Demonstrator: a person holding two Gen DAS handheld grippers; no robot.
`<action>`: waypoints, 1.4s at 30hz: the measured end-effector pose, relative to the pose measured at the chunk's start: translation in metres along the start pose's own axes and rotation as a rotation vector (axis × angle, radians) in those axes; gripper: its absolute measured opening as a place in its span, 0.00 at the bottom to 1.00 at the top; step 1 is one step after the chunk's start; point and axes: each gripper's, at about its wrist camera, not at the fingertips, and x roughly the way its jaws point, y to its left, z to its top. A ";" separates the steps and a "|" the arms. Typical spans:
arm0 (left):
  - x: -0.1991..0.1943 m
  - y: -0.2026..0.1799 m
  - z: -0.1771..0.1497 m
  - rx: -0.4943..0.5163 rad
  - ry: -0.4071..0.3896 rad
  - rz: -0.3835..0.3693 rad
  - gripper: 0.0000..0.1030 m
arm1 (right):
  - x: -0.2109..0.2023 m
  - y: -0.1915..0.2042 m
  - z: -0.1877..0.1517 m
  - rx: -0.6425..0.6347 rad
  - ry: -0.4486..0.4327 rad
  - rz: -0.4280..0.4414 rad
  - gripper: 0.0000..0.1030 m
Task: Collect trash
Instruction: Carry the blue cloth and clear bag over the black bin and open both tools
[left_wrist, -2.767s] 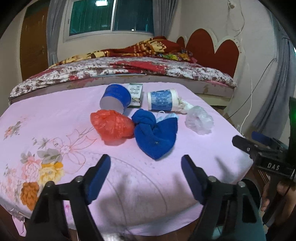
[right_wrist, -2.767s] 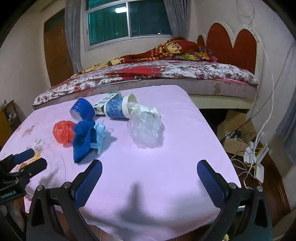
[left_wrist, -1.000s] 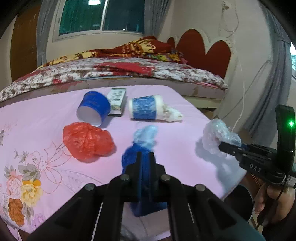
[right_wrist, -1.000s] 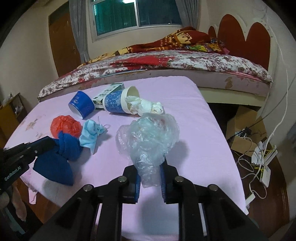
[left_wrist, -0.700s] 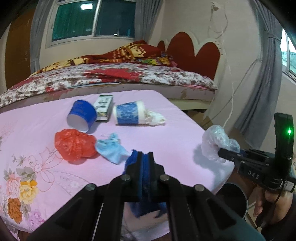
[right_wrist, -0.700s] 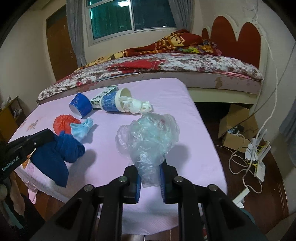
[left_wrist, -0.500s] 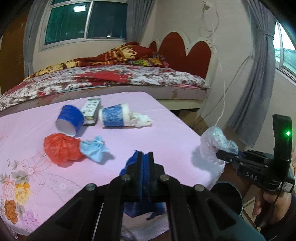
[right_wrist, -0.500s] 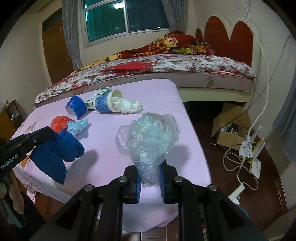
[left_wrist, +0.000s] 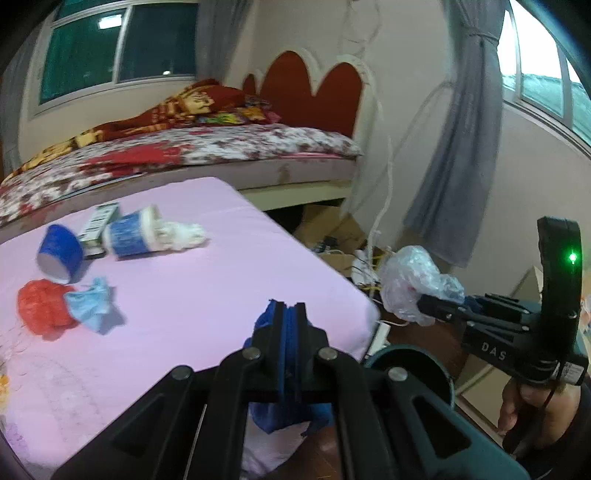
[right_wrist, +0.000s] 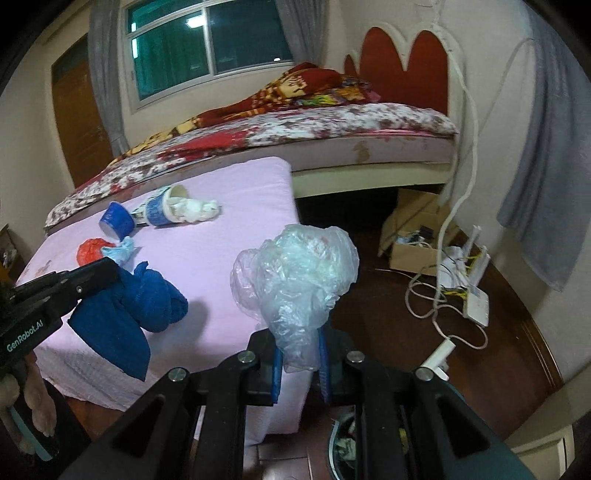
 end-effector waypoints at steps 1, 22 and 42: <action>0.002 -0.006 0.000 0.008 0.003 -0.011 0.04 | -0.003 -0.006 -0.002 0.009 -0.001 -0.009 0.16; 0.044 -0.128 -0.015 0.156 0.098 -0.207 0.04 | -0.046 -0.118 -0.069 0.168 0.049 -0.169 0.16; 0.105 -0.171 -0.066 0.209 0.269 -0.256 0.04 | -0.013 -0.170 -0.150 0.246 0.219 -0.205 0.16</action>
